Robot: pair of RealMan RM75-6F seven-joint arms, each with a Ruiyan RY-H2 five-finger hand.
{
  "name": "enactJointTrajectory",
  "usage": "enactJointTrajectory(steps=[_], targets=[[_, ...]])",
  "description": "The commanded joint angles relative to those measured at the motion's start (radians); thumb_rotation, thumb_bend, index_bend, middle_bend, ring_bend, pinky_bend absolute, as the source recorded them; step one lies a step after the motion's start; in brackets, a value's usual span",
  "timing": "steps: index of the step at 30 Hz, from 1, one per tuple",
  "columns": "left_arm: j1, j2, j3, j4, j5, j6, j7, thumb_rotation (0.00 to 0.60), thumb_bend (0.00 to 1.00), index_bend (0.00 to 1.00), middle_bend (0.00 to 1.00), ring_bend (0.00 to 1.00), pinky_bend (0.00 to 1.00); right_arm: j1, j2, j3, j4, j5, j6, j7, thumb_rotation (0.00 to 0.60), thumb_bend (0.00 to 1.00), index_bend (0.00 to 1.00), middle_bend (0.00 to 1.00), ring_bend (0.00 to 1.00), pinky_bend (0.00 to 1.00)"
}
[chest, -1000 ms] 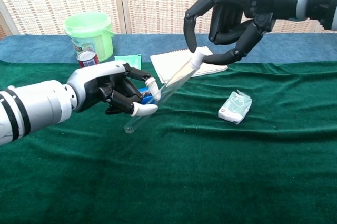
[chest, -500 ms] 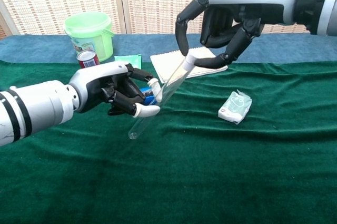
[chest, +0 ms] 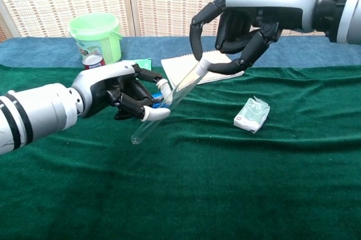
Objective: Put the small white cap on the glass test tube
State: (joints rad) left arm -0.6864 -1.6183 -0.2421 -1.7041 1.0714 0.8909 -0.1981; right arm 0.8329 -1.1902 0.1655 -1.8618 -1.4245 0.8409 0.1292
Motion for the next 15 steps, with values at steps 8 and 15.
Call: enactJointTrajectory(steps=[8, 15], targets=[[0.006, -0.009, -0.002, 0.008, 0.031, 0.024, -0.012, 0.6, 0.61, 0.78, 1.0, 0.94, 0.92, 0.011, -0.025, 0.002, 0.027, -0.013, -0.017, 0.103, 0.6, 0.62, 0.74, 0.99, 1.0, 1.0], [0.014, -0.007, -0.001, 0.012, 0.048, 0.035, -0.026, 0.6, 0.61, 0.78, 1.0, 0.93, 0.92, 0.023, -0.033, 0.005, 0.042, -0.002, -0.037, 0.137, 0.6, 0.62, 0.74, 0.99, 1.0, 1.0]])
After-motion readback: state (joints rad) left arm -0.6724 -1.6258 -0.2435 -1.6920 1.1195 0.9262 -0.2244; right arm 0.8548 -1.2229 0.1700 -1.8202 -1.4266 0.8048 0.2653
